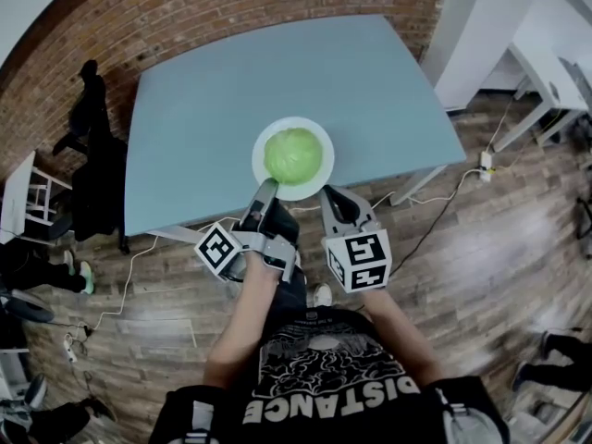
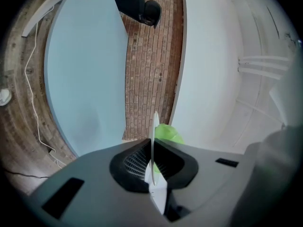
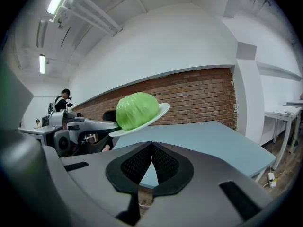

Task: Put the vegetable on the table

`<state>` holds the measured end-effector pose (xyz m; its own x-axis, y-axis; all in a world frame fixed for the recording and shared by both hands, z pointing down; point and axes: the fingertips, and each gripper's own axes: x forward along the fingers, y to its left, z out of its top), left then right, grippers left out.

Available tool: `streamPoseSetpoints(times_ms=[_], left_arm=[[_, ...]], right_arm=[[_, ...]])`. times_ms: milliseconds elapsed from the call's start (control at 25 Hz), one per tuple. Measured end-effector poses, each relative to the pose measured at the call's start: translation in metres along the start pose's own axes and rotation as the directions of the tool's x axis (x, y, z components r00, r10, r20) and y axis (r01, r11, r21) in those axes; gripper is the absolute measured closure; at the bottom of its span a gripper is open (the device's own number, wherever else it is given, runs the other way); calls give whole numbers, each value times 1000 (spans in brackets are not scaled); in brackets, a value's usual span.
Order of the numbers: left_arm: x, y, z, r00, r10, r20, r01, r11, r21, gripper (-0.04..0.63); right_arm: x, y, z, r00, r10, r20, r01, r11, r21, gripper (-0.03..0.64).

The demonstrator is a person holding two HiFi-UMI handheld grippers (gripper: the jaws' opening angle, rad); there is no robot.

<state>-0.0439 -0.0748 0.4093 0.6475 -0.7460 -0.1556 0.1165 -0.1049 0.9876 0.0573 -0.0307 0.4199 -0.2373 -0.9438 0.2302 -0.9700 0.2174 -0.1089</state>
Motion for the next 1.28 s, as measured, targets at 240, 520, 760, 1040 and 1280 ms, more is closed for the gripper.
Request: streamPoseSetpoints(times_ms=[240,520,760,1040,1280], left_arm=[[24,7,19,1000,4,-24,-5,1000,-14,583],[52,19,45,999,12,-44,-13,1000,-21,583],[74,39,60,998,8,-69,-11,999,-50,583],[87,60,77,996,9,-89,-13,999,-37,583],[96,80,108,995,35,-97,-40,998,-42,583]], right_arm=[[30,-8,3,999,-24,-21,24,1000,15,609],[63,-18,7,997,-57,-48,58,998,9,609],[87,-36,8,995,-83,-58,83,996,10,609],[110,-47,7,992,-95,-82,96,995,8,609],[139,-47,8,988,-109,-108,109,994,0,609]])
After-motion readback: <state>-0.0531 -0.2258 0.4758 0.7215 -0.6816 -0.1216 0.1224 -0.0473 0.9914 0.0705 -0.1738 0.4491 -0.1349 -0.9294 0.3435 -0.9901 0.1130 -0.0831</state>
